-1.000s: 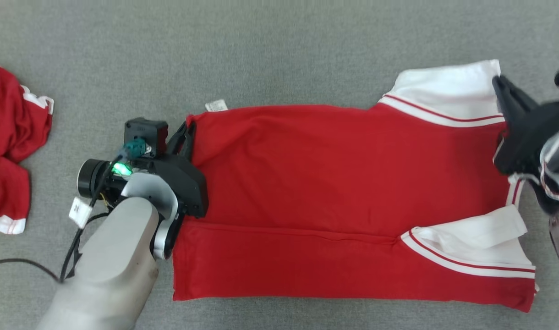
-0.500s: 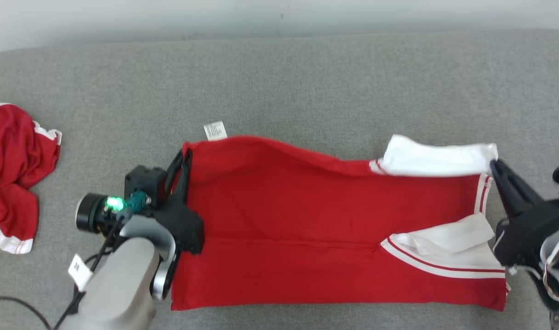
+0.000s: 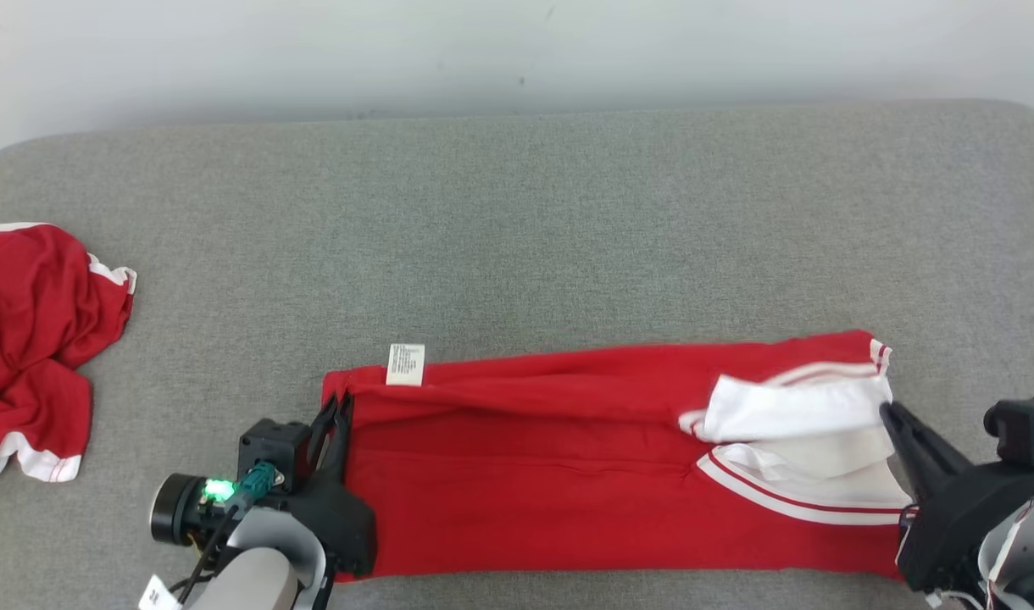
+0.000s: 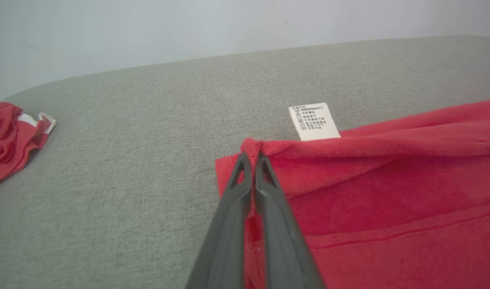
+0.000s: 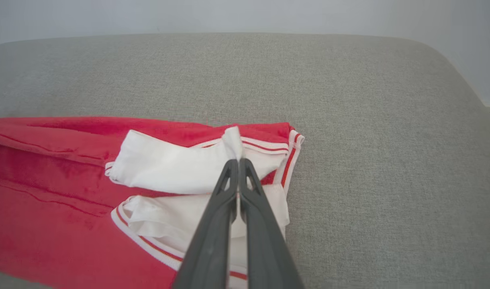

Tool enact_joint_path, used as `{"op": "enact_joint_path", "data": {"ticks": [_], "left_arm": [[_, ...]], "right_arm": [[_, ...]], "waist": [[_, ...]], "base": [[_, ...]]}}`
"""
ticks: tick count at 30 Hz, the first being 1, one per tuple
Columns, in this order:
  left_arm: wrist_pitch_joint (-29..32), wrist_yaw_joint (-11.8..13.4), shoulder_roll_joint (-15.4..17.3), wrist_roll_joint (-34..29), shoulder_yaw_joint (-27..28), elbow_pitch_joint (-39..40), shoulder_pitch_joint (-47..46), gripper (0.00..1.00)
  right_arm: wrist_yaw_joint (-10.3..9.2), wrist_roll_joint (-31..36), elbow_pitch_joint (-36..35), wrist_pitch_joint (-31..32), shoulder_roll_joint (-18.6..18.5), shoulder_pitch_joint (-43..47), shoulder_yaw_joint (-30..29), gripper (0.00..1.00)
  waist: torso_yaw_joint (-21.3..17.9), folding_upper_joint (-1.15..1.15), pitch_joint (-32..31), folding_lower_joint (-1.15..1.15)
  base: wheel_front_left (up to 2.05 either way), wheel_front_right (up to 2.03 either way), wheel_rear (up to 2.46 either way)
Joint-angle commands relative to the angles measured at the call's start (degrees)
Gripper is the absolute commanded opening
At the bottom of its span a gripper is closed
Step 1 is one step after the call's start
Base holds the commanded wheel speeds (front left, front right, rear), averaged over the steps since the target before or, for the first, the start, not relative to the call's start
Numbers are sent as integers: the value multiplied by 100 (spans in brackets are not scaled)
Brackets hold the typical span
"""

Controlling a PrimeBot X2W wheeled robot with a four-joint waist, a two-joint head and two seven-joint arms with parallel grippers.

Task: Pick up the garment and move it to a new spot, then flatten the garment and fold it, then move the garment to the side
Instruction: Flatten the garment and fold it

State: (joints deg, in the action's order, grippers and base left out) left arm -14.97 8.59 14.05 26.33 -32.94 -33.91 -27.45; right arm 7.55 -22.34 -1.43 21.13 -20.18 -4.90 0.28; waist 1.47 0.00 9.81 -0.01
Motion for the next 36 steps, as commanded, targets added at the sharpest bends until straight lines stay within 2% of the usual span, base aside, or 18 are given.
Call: {"op": "enact_joint_path", "data": {"ticks": [1, 2, 3, 4, 5, 6, 11, 15, 20, 25, 27, 30, 36], "left_arm": [[-26, 33, 24, -67, 17, -21, 86, 0], [-27, 28, 10, -82, 29, -57, 138, 30], [-27, 31, 9, -102, 44, -68, 150, 80], [-27, 37, 5, -109, 59, -80, 173, 100], [-27, 34, -6, -98, 72, -91, 200, 100], [-26, 36, -13, -109, 89, -85, 226, 100], [-21, 108, -49, -128, 413, 214, 441, 100], [-17, 88, -86, -261, 998, 1077, 927, 100], [-15, -202, -265, -566, 1767, 2180, 1698, 100], [-15, -582, -586, -894, 2440, 2816, 2267, 100], [-15, -725, -693, -1033, 2667, 2933, 2442, 100], [-15, -914, -831, -1199, 2936, 2975, 2606, 100], [-15, -1161, -1009, -1403, 3274, 2944, 2735, 100]], "right_arm": [[-15, 32, -28, 9, 2, 78, 3, 0], [-14, 39, -26, 132, 11, 209, 34, 0], [-14, 20, -10, 203, 10, 276, 44, 0], [-14, -22, -7, 260, 23, 316, 39, 0], [-15, -78, 0, 356, 74, 380, 32, 7], [-14, -93, -26, 456, 94, 450, 61, 100], [-14, -148, -206, 757, 96, 703, 14, 100], [-14, -101, -425, 746, 184, 808, -226, 100], [-14, 14, -385, 611, 487, 819, -718, 100], [-14, -88, 7, 676, 723, 581, -975, 100], [-14, -175, 236, 727, 800, 426, -1039, 100], [-14, -195, 627, 829, 726, 126, -1052, 100], [-14, 59, 1461, 1084, 649, -392, -1064, 100]], "waist": [[8, 0, -20, 1], [9, 0, -43, 1], [8, 0, -53, 1], [6, 0, -65, 1], [3, 0, -80, 1], [1, 0, -99, 1], [-1, 0, -212, 1], [5, 0, -329, 1], [63, 0, -474, 1], [136, 0, -551, 1], [148, 0, -543, 1], [186, 0, -495, 1], [305, 0, -420, 1]], "base": [[0, 0, 0], [0, 0, 0], [0, 0, 0], [0, 0, 0], [0, 0, 0], [0, 0, 0], [0, 0, 0], [0, 0, 0], [0, 0, 0], [0, 0, 0], [0, 0, 0], [0, 0, 0], [0, 0, 0]]}}
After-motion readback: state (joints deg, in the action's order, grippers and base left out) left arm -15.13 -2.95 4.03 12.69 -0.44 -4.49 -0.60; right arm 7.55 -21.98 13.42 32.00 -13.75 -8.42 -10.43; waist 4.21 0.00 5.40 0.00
